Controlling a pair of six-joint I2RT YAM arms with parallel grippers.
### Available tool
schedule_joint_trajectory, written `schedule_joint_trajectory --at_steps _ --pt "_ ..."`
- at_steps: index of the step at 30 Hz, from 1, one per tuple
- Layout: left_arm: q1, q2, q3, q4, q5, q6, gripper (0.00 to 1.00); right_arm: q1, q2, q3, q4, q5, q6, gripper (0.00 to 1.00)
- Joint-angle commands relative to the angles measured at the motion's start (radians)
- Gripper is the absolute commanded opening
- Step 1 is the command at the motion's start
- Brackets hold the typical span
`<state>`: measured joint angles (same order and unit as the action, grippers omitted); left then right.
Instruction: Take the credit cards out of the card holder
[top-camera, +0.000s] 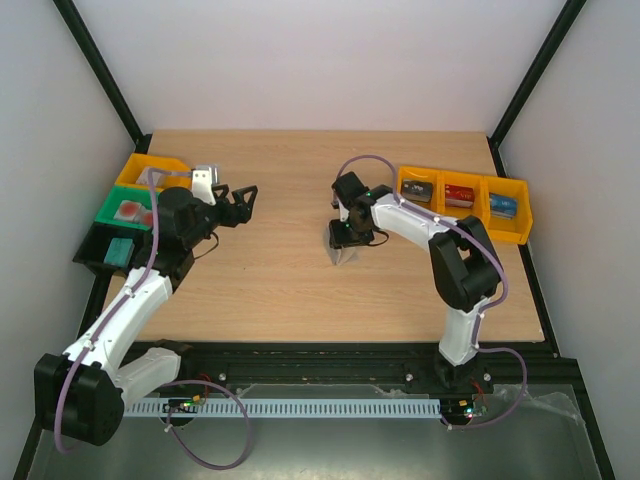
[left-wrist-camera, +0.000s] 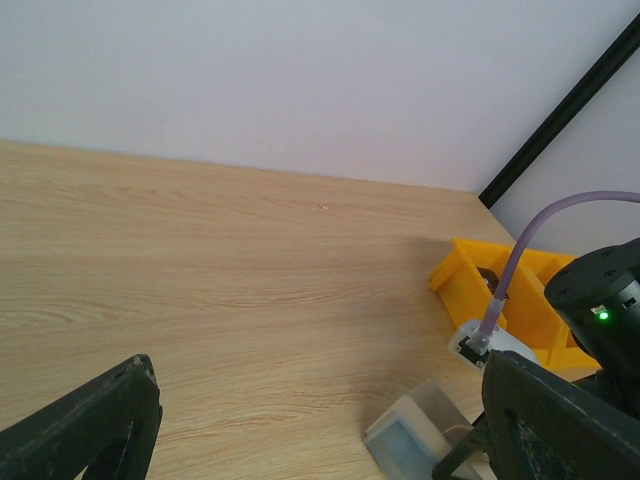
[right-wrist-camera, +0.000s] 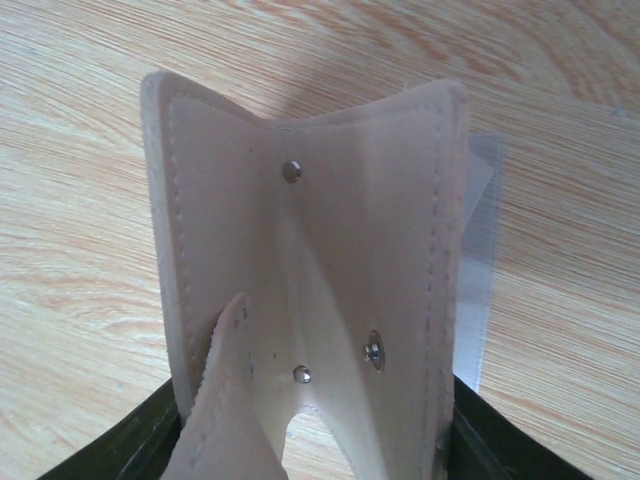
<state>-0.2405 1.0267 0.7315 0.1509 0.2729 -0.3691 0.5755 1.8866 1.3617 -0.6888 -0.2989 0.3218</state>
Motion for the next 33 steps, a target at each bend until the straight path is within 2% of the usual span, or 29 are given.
schedule_joint_trajectory --at_steps 1,33 --pt "0.008 -0.021 -0.012 0.026 0.015 0.016 0.89 -0.010 -0.051 -0.018 0.038 -0.032 0.025 0.48" --pt "0.008 -0.013 -0.010 0.041 0.048 0.015 0.89 -0.014 -0.047 0.037 -0.014 -0.047 0.004 0.54"
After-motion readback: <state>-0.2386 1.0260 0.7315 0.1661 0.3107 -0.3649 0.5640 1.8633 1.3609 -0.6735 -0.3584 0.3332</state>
